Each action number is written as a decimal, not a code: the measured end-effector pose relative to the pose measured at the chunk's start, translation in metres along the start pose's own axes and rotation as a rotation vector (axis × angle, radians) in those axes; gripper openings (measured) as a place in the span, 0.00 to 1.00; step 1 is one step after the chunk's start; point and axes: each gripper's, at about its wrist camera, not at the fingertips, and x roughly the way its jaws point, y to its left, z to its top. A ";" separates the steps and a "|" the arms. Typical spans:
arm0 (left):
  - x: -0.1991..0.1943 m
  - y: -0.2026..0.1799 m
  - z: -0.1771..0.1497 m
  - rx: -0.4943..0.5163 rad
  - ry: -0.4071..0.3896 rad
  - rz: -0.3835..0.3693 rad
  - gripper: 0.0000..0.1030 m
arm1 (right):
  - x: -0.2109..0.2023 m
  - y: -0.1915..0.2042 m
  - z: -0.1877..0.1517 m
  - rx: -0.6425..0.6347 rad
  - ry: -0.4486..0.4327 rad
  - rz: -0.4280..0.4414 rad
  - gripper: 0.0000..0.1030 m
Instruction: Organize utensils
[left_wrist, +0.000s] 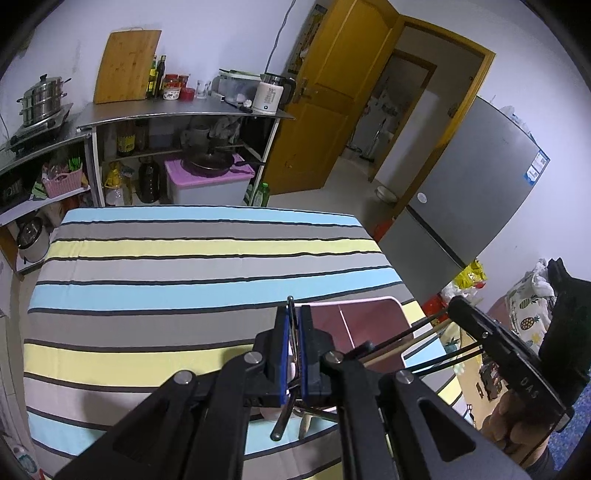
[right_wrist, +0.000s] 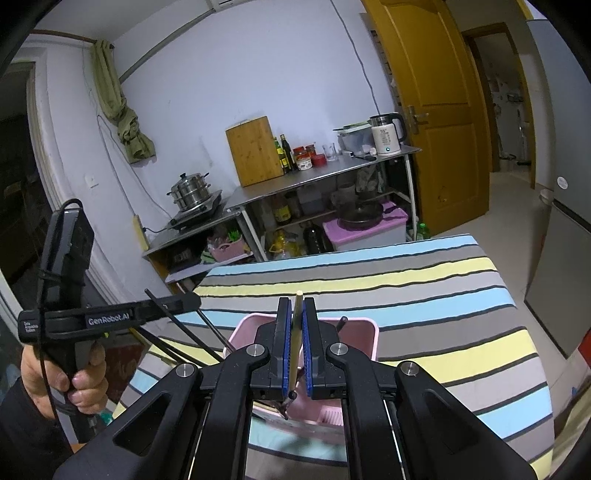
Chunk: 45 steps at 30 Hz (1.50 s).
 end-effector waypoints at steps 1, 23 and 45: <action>0.000 0.000 -0.001 -0.001 0.000 0.002 0.05 | 0.001 0.000 0.000 0.000 0.000 0.000 0.05; -0.046 -0.009 0.000 0.049 -0.123 0.056 0.27 | -0.032 0.002 -0.004 -0.024 -0.050 -0.010 0.12; -0.106 -0.036 -0.103 0.100 -0.257 0.127 0.34 | -0.099 0.020 -0.069 -0.061 -0.070 -0.032 0.16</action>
